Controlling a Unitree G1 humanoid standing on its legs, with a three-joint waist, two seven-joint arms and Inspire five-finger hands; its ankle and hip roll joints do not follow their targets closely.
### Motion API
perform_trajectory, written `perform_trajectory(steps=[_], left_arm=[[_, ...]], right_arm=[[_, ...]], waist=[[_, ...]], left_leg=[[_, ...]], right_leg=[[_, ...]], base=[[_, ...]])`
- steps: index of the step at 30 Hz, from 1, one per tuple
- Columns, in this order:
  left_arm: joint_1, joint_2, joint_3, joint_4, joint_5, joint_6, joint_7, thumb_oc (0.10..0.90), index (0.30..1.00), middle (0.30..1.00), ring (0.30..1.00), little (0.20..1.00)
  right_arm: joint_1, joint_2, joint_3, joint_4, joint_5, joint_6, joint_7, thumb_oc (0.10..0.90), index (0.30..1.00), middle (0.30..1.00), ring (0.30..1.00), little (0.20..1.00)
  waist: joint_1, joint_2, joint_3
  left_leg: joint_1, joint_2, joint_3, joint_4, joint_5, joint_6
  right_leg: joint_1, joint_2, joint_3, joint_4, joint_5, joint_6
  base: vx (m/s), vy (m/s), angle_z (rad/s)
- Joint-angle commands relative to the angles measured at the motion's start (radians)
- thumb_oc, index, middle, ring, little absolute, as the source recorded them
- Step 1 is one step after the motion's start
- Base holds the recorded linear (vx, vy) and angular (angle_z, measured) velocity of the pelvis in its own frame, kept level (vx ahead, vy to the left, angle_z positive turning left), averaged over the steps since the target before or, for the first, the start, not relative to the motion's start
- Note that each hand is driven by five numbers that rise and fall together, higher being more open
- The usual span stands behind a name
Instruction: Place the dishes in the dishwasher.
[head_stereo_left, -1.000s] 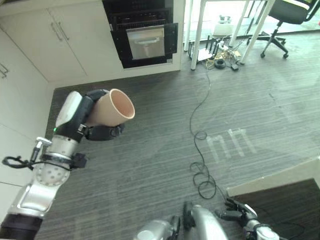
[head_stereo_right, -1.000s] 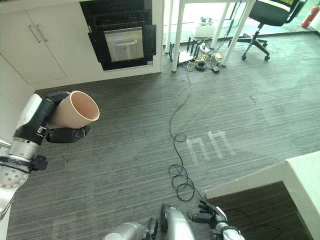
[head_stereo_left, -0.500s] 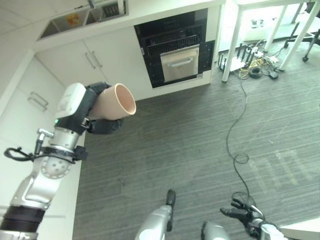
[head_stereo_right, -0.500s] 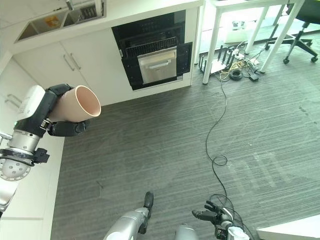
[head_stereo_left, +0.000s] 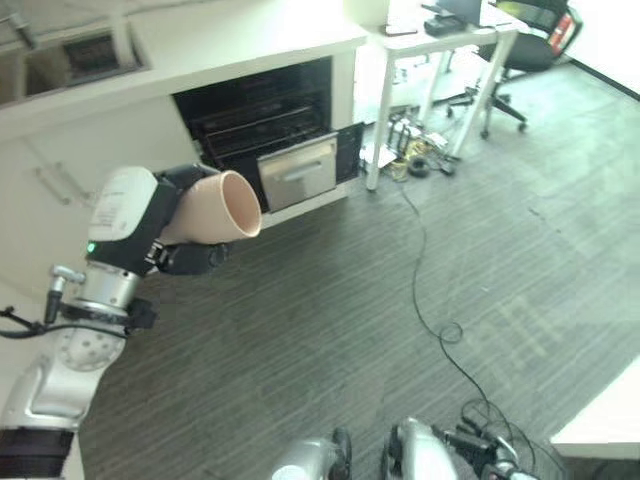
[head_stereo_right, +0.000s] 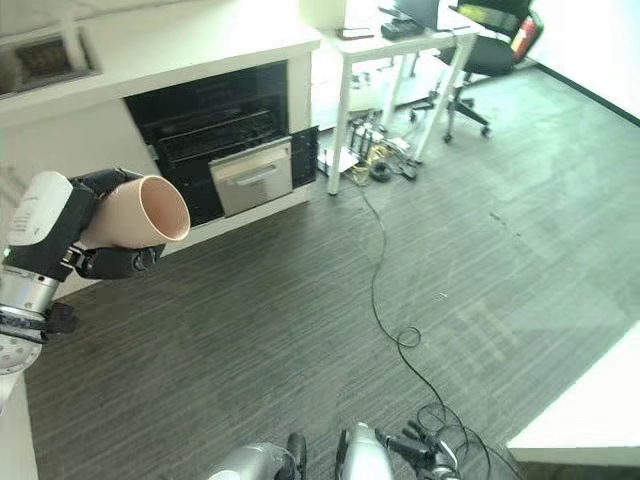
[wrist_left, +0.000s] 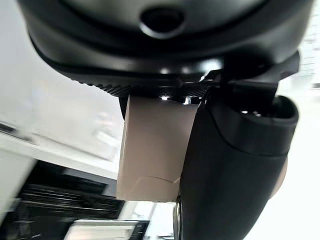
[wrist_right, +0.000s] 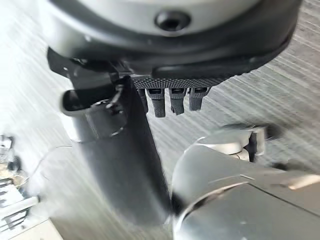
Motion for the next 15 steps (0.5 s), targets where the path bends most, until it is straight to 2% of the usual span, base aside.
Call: perform_trajectory(steps=[1, 2, 3, 4, 5, 8, 9, 10, 11, 12, 13, 14, 15], left_arm=[[-0.113, -0.001, 0.053, -0.123, -0.064, 0.048, 0.080, 0.400, 0.300, 0.300, 0.300, 0.300], [-0.149, 0.038, 0.031, -0.103, -0.097, 0.058, 0.084, 0.400, 0.300, 0.300, 0.300, 0.300], [-0.150, 0.046, 0.032, -0.095, -0.105, 0.053, 0.084, 0.400, 0.300, 0.300, 0.300, 0.300], [-0.144, 0.052, 0.037, -0.082, -0.109, 0.042, 0.087, 0.400, 0.300, 0.300, 0.300, 0.300], [-0.112, 0.049, 0.071, -0.075, -0.099, 0.025, 0.087, 0.400, 0.300, 0.300, 0.300, 0.300], [-0.054, 0.048, 0.132, -0.112, -0.105, 0.070, 0.079, 0.400, 0.300, 0.300, 0.300, 0.300], [-0.038, 0.039, 0.153, -0.129, -0.096, 0.080, 0.073, 0.400, 0.300, 0.300, 0.300, 0.300], [-0.012, 0.024, 0.181, -0.143, -0.082, 0.081, 0.068, 0.400, 0.300, 0.300, 0.300, 0.300], [0.002, 0.018, 0.195, -0.151, -0.074, 0.083, 0.067, 0.400, 0.300, 0.300, 0.300, 0.300], [0.009, 0.011, 0.204, -0.162, -0.063, 0.080, 0.071, 0.400, 0.300, 0.300, 0.300, 0.300], [0.008, 0.013, 0.218, -0.157, -0.067, 0.066, 0.075, 0.400, 0.300, 0.300, 0.300, 0.300], [-0.007, 0.026, 0.230, -0.150, -0.076, 0.074, 0.073, 0.400, 0.300, 0.300, 0.300, 0.300], [-0.009, 0.034, 0.235, -0.149, -0.081, 0.077, 0.073, 0.400, 0.300, 0.300, 0.300, 0.300]], right_arm=[[0.005, -0.064, 0.026, 0.022, -0.009, 0.010, 0.009, 0.800, 0.900, 0.900, 0.900, 0.900], [-0.004, -0.071, 0.003, 0.030, -0.020, 0.031, 0.007, 0.800, 0.900, 0.900, 0.900, 0.900], [-0.005, -0.073, -0.001, 0.034, -0.023, 0.036, 0.006, 0.800, 0.900, 0.900, 0.900, 0.900], [-0.007, -0.075, -0.003, 0.039, -0.024, 0.044, 0.004, 0.800, 0.900, 0.900, 0.900, 0.900], [-0.006, -0.078, -0.005, 0.044, -0.023, 0.054, 0.007, 0.800, 0.900, 0.900, 0.900, 0.900], [-0.008, -0.081, -0.008, 0.044, -0.064, 0.058, 0.014, 0.800, 0.900, 0.900, 0.900, 0.900], [-0.009, -0.085, -0.002, 0.043, -0.052, 0.048, 0.019, 0.800, 0.900, 0.900, 0.900, 0.900], [-0.011, -0.096, 0.004, 0.044, -0.045, 0.032, 0.030, 0.800, 0.900, 0.900, 0.900, 0.900], [-0.013, -0.101, 0.007, 0.043, -0.047, 0.019, 0.035, 0.800, 0.900, 0.900, 0.900, 0.900], [-0.009, -0.109, 0.006, 0.041, -0.039, -0.006, 0.044, 0.800, 0.900, 0.900, 0.900, 0.900], [0.002, -0.124, -0.001, 0.031, -0.029, -0.031, 0.046, 0.800, 0.900, 0.900, 0.900, 0.900], [0.001, -0.136, -0.012, 0.021, -0.029, -0.032, 0.042, 0.800, 0.900, 0.900, 0.900, 0.900], [0.000, -0.138, -0.014, 0.019, -0.029, -0.029, 0.042, 0.800, 0.900, 0.900, 0.900, 0.900]], waist=[[-0.014, 0.038, -0.012], [-0.021, 0.033, -0.021], [-0.021, 0.032, -0.027], [-0.017, 0.030, -0.035], [-0.007, 0.026, -0.048], [-0.011, 0.024, -0.059], [-0.011, 0.023, -0.055], [-0.009, 0.023, -0.052], [-0.010, 0.025, -0.050], [-0.013, 0.026, -0.045], [-0.007, 0.027, -0.035], [0.006, 0.037, -0.040], [0.012, 0.038, -0.039]], left_leg=[[0.196, -0.057, 0.020, -0.278, 0.028, 0.033], [0.229, -0.039, 0.007, -0.278, -0.012, 0.019], [0.239, -0.031, 0.001, -0.278, -0.022, 0.012], [0.253, -0.017, -0.004, -0.278, -0.036, 0.002], [0.269, 0.016, 0.000, -0.278, -0.044, -0.018], [0.315, 0.089, 0.004, -0.278, -0.042, -0.046], [0.331, 0.130, 0.012, -0.278, 0.016, -0.061], [0.350, 0.174, 0.025, -0.277, 0.119, -0.080], [0.354, 0.190, 0.029, -0.272, 0.159, -0.087], [0.324, 0.213, 0.043, -0.224, 0.224, -0.091], [0.235, 0.214, 0.052, -0.116, 0.278, -0.094], [0.175, 0.081, 0.040, -0.119, 0.211, -0.067], [0.152, 0.044, 0.041, -0.131, 0.210, -0.059]], right_leg=[[0.094, -0.006, 0.005, -0.188, 0.144, -0.006], [0.026, -0.043, 0.089, -0.188, 0.153, 0.019], [0.028, -0.049, 0.101, -0.188, 0.165, 0.024], [0.041, -0.054, 0.105, -0.188, 0.179, 0.030], [0.076, -0.056, 0.086, -0.188, 0.170, 0.044], [0.104, -0.037, 0.057, -0.188, 0.146, 0.044], [0.118, -0.016, 0.042, -0.188, 0.129, 0.026], [0.139, 0.000, 0.018, -0.188, 0.105, 0.003], [0.150, 0.009, 0.008, -0.188, 0.096, -0.010], [0.169, 0.026, 0.001, -0.188, 0.076, -0.034], [0.218, 0.055, -0.017, -0.188, 0.042, -0.070], [0.236, 0.089, -0.017, -0.188, 0.018, -0.081], [0.240, 0.098, -0.012, -0.188, 0.017, -0.084]], base=[[0.65, -0.553, -0.96], [0.67, -0.567, -0.86], [0.67, -0.560, -0.23], [0.55, -0.479, -0.02], [0.56, -0.473, 0.12], [0.58, -0.464, 0.06], [0.63, -0.499, 0.00], [0.55, -0.443, 0.20], [0.49, -0.416, 0.19], [0.46, -0.449, -0.16], [0.60, -0.478, 0.08], [0.49, -0.358, -0.10], [0.58, -0.259, -0.20]])
